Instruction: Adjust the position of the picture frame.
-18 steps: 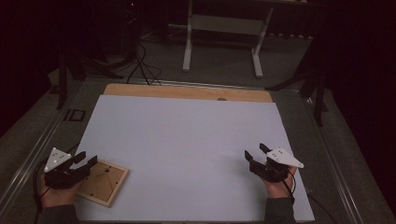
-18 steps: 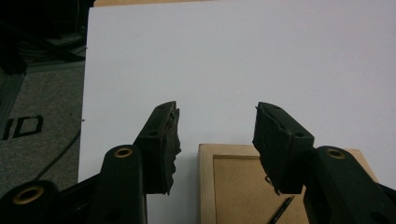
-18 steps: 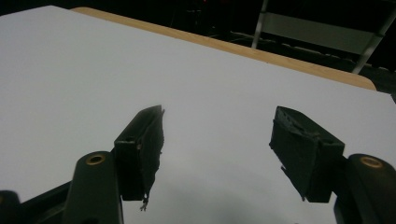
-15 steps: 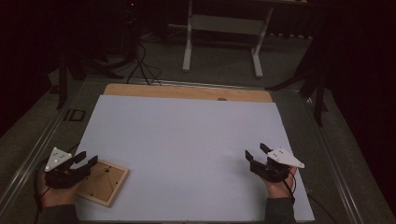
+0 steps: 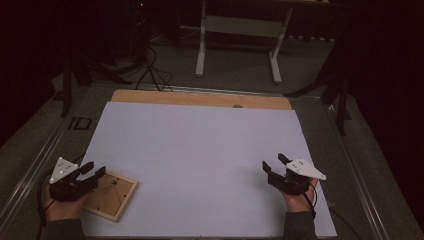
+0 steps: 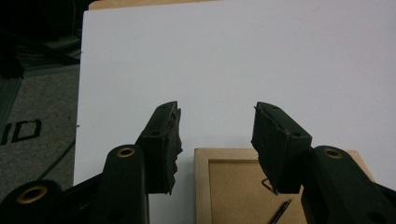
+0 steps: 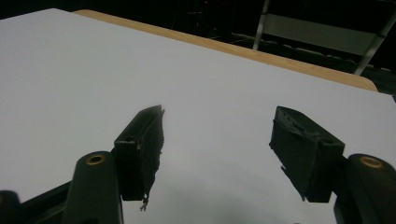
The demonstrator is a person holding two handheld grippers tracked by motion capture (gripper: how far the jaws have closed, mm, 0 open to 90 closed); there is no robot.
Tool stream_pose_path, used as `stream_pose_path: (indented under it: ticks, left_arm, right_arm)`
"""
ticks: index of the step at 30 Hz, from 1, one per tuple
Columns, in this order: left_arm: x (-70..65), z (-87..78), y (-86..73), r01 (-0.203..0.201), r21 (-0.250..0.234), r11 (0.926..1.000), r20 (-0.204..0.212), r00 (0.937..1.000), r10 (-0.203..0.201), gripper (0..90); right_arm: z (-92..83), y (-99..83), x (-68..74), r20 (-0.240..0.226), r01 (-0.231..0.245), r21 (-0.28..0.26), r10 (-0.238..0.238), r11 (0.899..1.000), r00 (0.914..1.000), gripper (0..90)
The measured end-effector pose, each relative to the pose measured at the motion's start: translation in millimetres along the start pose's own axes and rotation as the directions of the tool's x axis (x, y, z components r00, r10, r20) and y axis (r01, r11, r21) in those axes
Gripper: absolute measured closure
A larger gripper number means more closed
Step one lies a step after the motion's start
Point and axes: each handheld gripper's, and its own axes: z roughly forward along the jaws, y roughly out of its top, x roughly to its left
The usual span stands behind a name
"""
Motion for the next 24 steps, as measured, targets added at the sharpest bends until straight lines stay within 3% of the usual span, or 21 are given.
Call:
stream_pose_path:
  ticks: [13,24]
  left_arm:
    - [-3.5,1.3,0.9,-0.013,-0.001,0.9999,0.044,0.9989,0.013,56.9]
    - [-11.4,3.1,2.2,-0.040,0.008,0.9992,0.105,0.9937,0.039,73.7]
  right_arm:
    - [0.3,-0.4,-0.7,-0.003,-0.004,-0.001,0.004,1.000,1.0000,34.0]
    - [0.6,-1.1,-1.3,-0.010,-0.008,-0.001,0.008,1.000,0.9999,34.0]
